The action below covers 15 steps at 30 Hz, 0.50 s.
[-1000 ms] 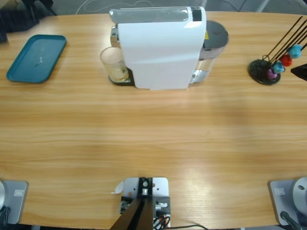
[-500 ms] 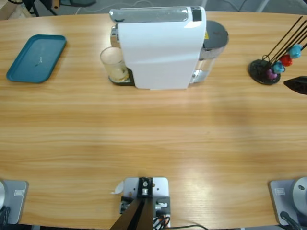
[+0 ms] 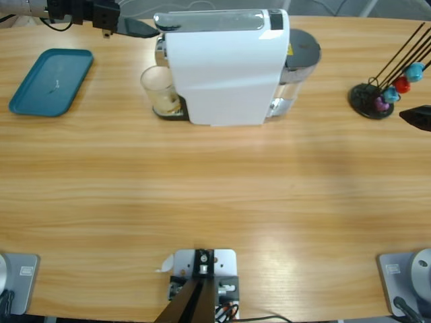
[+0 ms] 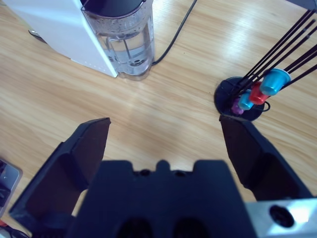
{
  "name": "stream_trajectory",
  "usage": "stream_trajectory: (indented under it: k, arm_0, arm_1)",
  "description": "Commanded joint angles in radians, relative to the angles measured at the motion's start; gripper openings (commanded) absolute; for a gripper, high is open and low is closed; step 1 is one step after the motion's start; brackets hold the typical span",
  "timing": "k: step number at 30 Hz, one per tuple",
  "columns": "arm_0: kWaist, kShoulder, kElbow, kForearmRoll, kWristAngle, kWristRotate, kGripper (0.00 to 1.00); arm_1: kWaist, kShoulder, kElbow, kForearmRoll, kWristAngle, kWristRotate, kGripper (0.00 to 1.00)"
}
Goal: Pour coffee
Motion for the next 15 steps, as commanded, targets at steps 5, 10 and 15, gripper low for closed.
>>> stream_trajectory:
  k: [5, 10, 15]
  arm_0:
    - [-0.002, 0.045, 0.005, 0.004, -0.021, 0.060, 0.000]
    - [-0.005, 0.036, -0.002, 0.004, -0.034, 0.112, 0.000]
    - [-0.022, -0.002, -0.041, 0.004, -0.063, 0.107, 0.000]
  arm_1:
    - [0.009, -0.031, 0.041, -0.009, -0.015, 0.015, 1.000]
    - [0.009, -0.028, 0.051, -0.024, -0.015, 0.020, 1.000]
    - [0.009, -0.033, 0.052, -0.024, -0.014, 0.021, 1.000]
